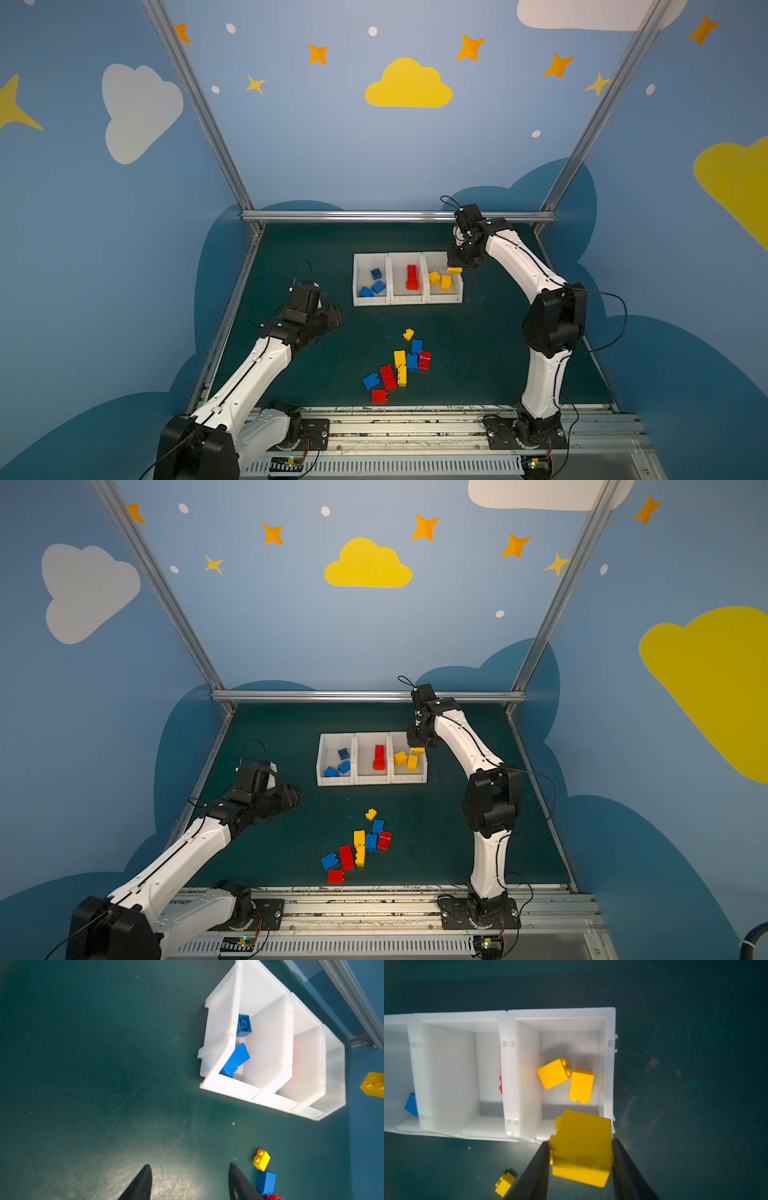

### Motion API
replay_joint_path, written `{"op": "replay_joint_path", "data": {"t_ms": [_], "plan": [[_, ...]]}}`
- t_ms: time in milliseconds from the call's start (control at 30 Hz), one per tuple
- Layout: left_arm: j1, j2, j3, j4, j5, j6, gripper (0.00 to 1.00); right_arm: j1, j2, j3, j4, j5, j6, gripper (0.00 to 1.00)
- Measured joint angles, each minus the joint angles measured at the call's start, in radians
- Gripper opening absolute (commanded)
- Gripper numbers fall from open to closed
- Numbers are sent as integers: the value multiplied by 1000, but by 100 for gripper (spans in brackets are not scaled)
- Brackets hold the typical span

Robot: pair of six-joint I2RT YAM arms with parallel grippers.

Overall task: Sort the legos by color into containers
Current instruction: 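Carry the yellow brick with the right gripper into the yellow compartment and release, then lower the left gripper onto a yellow brick in the pile and grasp it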

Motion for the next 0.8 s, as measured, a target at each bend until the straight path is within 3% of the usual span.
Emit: {"op": "replay_joint_path", "data": {"t_ms": [200, 367, 433, 800], "plan": [[0, -4, -12, 3, 21, -14, 59, -26, 85, 70, -2, -24, -10, 38], [0, -12, -17, 3, 28, -18, 60, -38, 129, 145, -9, -51, -11, 62], [0, -16, -17, 3, 30, -18, 60, -41, 138, 173, -13, -60, -13, 67], [-2, -21, -17, 3, 45, -18, 60, -42, 136, 179, -16, -84, -10, 69]]}}
